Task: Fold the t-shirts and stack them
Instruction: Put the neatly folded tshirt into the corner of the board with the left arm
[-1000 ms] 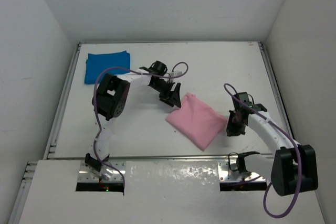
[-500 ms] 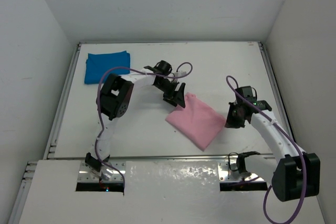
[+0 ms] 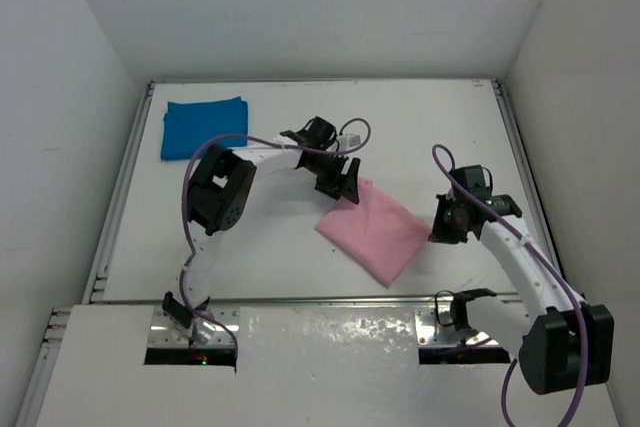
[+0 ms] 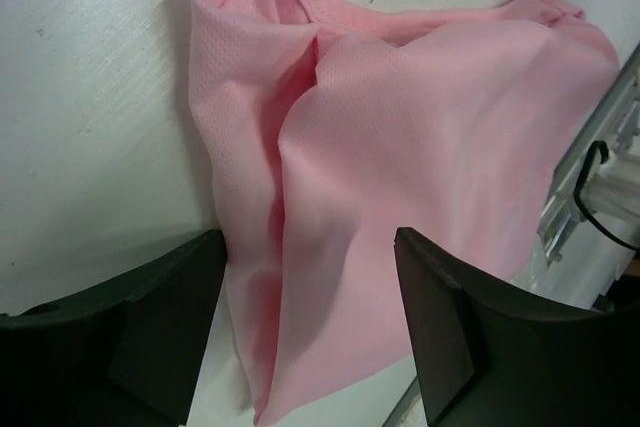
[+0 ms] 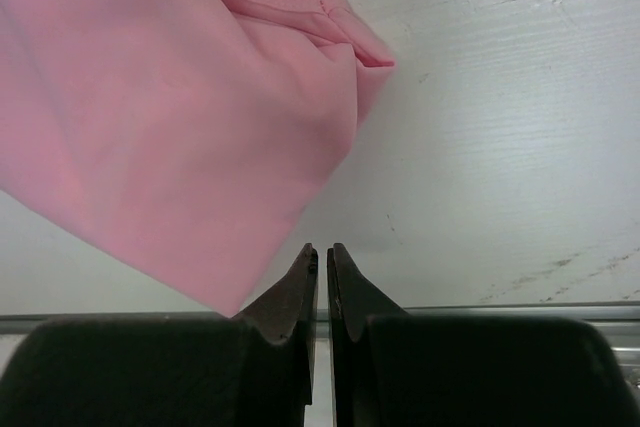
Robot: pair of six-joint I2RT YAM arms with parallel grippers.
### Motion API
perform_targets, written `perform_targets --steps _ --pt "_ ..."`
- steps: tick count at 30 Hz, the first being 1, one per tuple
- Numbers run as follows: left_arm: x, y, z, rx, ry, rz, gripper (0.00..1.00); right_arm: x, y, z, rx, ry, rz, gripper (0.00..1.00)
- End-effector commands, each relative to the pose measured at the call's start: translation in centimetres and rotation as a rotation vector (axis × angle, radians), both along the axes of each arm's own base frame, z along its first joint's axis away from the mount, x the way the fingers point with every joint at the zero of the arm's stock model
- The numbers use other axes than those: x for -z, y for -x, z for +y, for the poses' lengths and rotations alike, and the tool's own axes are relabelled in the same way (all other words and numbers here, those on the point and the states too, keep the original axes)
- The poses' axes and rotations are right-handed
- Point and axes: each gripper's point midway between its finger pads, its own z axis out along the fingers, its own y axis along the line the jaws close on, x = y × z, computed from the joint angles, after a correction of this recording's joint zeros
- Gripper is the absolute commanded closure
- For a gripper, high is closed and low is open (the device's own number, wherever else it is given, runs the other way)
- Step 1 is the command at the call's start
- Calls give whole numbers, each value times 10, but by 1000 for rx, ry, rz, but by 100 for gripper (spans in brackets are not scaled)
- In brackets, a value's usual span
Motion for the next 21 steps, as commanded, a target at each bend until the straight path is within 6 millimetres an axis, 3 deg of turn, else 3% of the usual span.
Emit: perform_targets --steps 1,8,13,15,17,19,21 --pt "86 -3 43 -41 -292 -67 33 -4 0 0 -14 -3 -24 94" --pt "91 38 40 13 -261 16 38 -3 1 1 -20 -8 -30 94" --pt "94 67 35 62 -184 122 64 -3 4 0 -21 -7 -41 94" --pt "93 74 34 75 -169 146 69 -3 5 -1 -23 0 -43 94" --pt "88 79 32 97 -168 144 69 -3 6 -2 -24 4 -43 94" --pt "82 84 33 125 -161 159 59 -3 6 -2 -24 4 -49 94" --pt "81 86 35 146 -167 160 58 -1 7 -2 -20 2 -48 94"
